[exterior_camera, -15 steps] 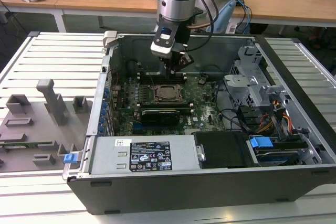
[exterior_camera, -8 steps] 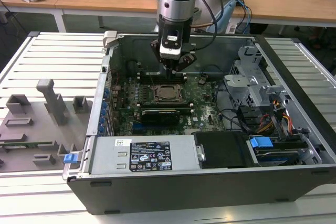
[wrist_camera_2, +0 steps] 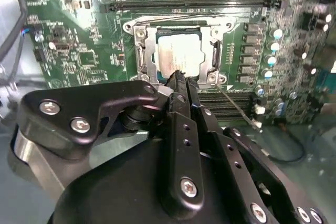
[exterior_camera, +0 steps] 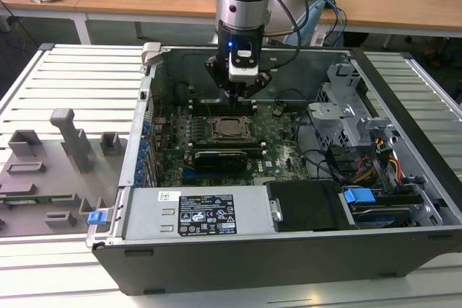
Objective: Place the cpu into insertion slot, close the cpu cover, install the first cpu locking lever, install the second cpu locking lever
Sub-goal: 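Install the first cpu locking lever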
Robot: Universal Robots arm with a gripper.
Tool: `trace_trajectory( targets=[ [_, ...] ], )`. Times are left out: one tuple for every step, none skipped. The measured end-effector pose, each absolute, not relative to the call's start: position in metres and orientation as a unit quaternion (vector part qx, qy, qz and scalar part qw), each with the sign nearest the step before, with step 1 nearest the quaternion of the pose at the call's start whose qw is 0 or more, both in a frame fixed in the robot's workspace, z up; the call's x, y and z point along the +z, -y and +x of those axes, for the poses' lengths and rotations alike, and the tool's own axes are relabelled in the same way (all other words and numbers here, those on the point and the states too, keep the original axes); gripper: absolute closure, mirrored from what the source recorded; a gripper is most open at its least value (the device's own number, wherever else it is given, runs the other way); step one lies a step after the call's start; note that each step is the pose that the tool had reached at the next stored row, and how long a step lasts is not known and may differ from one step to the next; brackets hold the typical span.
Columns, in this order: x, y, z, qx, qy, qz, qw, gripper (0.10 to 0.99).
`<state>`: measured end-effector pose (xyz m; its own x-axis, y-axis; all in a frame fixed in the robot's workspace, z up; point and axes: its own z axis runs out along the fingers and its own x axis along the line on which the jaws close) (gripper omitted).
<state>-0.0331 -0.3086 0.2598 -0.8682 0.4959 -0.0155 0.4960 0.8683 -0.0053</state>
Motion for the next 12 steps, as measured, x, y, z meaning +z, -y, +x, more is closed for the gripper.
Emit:
trace_trajectory(
  targets=[
    [0.2597, 0.3086, -0.0331, -0.004, -0.971, 0.239, 0.007, 0.922],
    [0.2596, 0.3086, -0.0331, -0.004, -0.975, 0.22, 0.007, 0.922],
    [0.2595, 0.3086, -0.0331, -0.004, -0.979, 0.202, 0.007, 0.922],
    [0.2594, 0.3086, -0.0331, -0.004, -0.981, 0.191, 0.007, 0.922],
    [0.2594, 0.3086, -0.0331, -0.004, -0.983, 0.183, 0.007, 0.922],
    [0.2593, 0.3086, -0.0331, -0.004, -0.987, 0.162, 0.007, 0.922],
    [0.2592, 0.3086, -0.0331, -0.004, -0.988, 0.151, 0.007, 0.922],
    [0.2592, 0.3086, -0.0331, -0.004, -0.99, 0.143, 0.007, 0.922],
    [0.2592, 0.3086, -0.0331, -0.004, -0.992, 0.129, 0.007, 0.922],
    [0.2592, 0.3086, -0.0331, -0.003, -0.994, 0.109, 0.007, 0.922],
    [0.2591, 0.3086, -0.0331, -0.003, -0.995, 0.096, 0.007, 0.922],
    [0.2591, 0.3086, -0.0331, -0.003, -0.996, 0.084, 0.008, 0.922]
  ],
)
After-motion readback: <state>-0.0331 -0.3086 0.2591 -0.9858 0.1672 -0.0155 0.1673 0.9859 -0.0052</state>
